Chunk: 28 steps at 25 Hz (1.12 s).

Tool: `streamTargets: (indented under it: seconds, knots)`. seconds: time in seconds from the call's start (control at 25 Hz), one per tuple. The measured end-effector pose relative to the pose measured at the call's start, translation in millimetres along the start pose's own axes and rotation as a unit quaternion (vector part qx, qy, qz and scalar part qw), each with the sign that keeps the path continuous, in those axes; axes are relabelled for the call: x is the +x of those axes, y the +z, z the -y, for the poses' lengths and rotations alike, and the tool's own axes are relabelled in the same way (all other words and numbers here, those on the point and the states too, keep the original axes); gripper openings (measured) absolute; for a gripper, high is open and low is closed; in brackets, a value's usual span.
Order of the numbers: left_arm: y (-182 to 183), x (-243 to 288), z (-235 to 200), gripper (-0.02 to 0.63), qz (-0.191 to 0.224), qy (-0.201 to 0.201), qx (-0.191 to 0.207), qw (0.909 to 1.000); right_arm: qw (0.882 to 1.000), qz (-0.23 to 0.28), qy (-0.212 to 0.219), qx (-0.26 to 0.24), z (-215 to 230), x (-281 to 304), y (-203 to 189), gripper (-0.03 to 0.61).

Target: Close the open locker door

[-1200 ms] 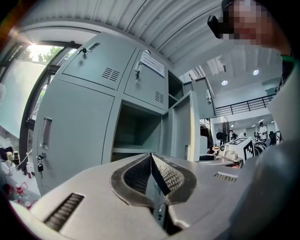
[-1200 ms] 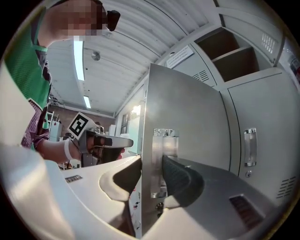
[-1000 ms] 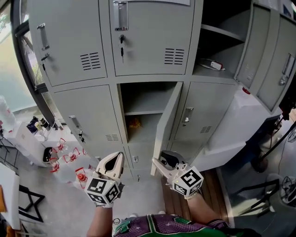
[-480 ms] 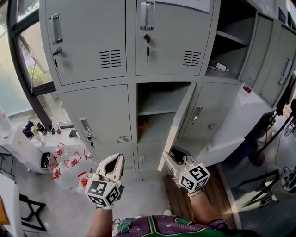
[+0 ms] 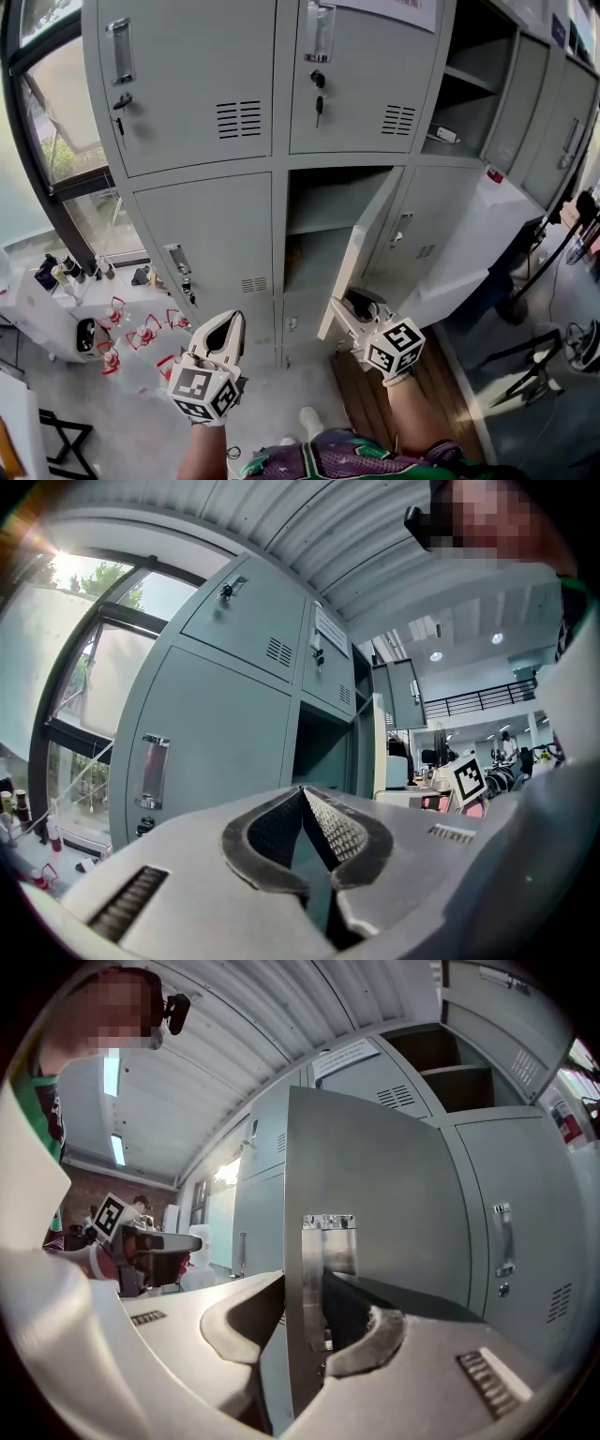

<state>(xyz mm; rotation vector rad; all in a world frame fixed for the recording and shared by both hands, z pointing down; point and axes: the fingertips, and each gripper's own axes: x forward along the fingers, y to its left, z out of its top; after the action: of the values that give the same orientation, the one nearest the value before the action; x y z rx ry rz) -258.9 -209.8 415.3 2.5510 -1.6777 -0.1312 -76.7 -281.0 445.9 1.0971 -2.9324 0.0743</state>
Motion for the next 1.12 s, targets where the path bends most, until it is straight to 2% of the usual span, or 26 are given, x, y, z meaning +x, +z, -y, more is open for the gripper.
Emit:
streamTargets:
  seconds: [0.32, 0.56, 1.12]
  knots:
    - [3.1, 14.5, -5.6, 0.023, -0.001, 0.001, -0.004, 1.0000, 1.000, 0.005, 0.027, -0.005, -1.2, 31.0, 0.7, 0.133]
    - [16.3, 28.5, -19.1, 0.023, 0.003, 0.017, 0.008, 0.9998, 0.999, 0.005, 0.041, -0.006, -0.1, 53.3, 2.1, 0.135]
    - [17.3, 52.1, -34.8, 0.023, 0.000, 0.039, 0.019, 0.9991, 0.997, 0.012, 0.069, -0.009, 8.2, 92.6, 3.8, 0.133]
